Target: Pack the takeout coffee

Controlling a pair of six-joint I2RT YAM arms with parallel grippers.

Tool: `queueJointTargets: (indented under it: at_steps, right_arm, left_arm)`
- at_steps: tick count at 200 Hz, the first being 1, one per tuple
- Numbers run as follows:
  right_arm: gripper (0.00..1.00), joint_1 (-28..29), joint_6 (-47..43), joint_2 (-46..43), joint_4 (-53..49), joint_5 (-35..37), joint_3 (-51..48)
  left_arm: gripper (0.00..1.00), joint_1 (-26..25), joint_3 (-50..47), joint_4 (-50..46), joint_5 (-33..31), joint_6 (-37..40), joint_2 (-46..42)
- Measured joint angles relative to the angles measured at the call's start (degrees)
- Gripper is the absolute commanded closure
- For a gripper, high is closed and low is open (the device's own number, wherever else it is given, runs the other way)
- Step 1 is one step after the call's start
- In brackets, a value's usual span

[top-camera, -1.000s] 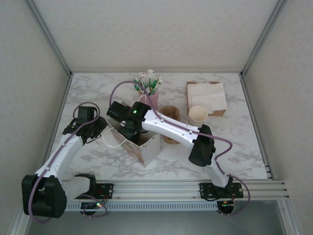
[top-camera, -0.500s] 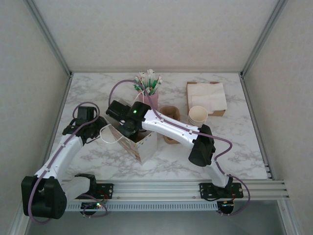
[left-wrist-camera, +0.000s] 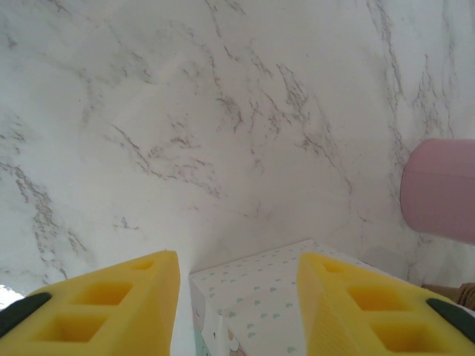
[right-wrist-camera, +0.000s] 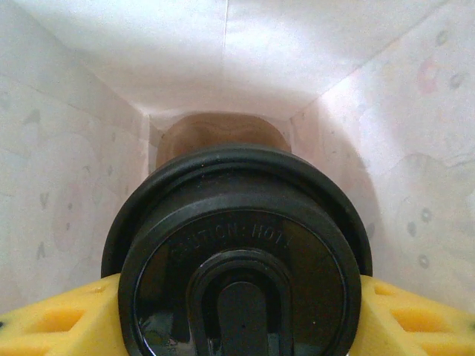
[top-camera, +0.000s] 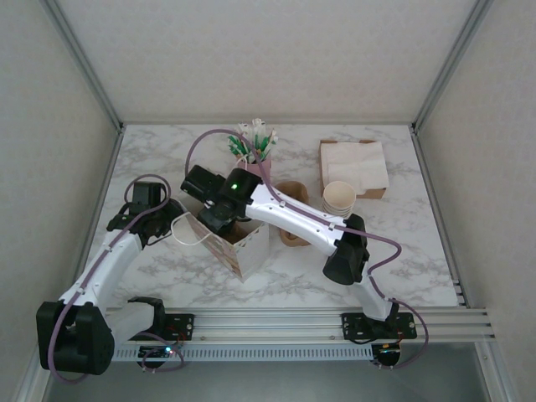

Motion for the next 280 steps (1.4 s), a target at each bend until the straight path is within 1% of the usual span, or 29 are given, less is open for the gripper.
queueJointTargets:
  at_steps: [34,92,145,184,223,242,280]
  right_arm:
    - [0.48,0.0,0.0,0.2,2.7,-1.2,-3.7]
    - [0.48,0.0,0.0,-0.4,7.7,-0.7,-7.8]
    - [0.48,0.0,1.2,-0.8,8.0,-0.3,-8.5]
    - [0.48,0.0,1.6,-0.8,5.7,-0.6,-7.0]
    - [0.47,0.0,1.7,-0.8,0.7,-2.2,-1.9]
    - [0.47,0.0,1.7,-1.0,0.2,-3.5,-0.1]
    - [0.47,0.0,1.6,-0.5,-0.4,-3.7,0.0]
  left_arm:
    - [0.54,0.0,0.0,0.0,0.0,0.0,-0.4]
    - [0.54,0.0,0.0,0.0,0.0,0.0,-0.4]
    - [0.54,0.0,0.0,0.0,-0.5,0.0,-0.8]
    - [0.55,0.0,0.0,-0.4,-0.7,0.0,-0.9]
    - [0.54,0.0,0.0,-0.5,-0.7,0.3,-1.0]
    - [0.54,0.0,0.0,-0.5,-0.7,0.5,-1.0]
    - [0.54,0.0,0.0,-0.5,-0.6,0.7,-1.0]
